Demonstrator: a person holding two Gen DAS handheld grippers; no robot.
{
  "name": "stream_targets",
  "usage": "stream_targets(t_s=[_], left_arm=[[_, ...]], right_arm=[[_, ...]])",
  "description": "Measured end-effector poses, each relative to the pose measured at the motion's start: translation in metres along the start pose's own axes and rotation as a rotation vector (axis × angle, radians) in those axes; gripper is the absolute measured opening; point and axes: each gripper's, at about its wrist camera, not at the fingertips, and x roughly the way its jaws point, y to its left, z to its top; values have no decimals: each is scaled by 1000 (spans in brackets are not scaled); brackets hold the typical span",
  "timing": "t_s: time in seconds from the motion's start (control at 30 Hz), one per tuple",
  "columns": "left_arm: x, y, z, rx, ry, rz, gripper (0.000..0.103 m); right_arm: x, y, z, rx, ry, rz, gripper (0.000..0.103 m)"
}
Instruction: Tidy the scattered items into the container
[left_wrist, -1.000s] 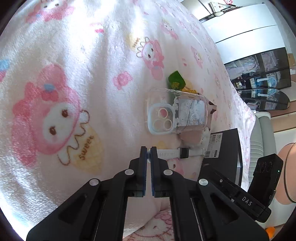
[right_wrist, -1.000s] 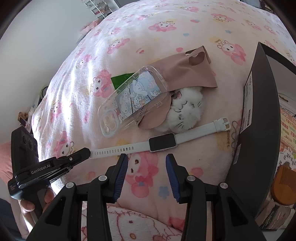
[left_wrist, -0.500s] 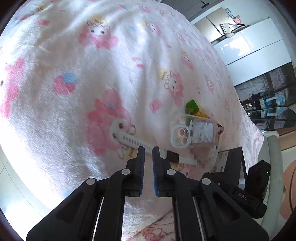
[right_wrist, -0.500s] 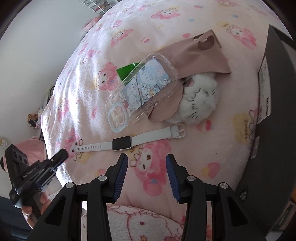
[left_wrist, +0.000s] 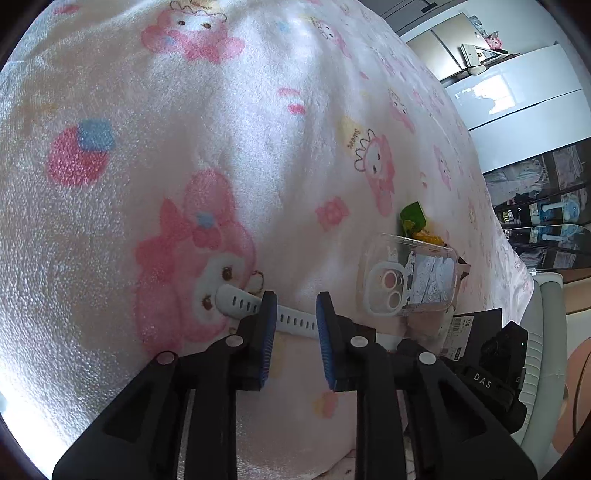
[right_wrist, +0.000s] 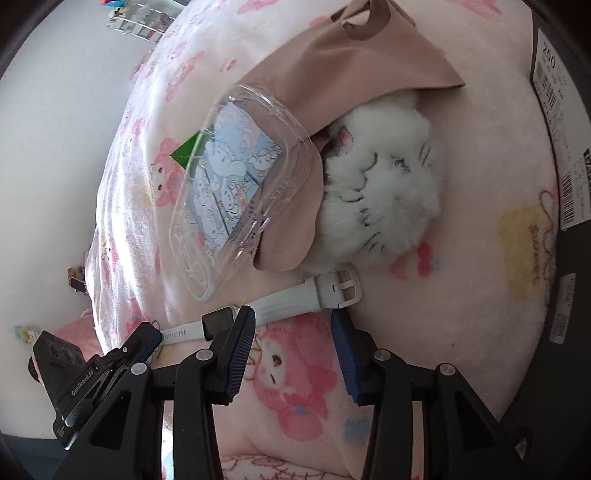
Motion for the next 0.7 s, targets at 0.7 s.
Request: stream_targets(t_s=[0.7], left_arm=[[-5, -22, 0, 86, -17, -67, 3]], right_arm=[[-10, 38, -3, -140, -86, 30, 9]])
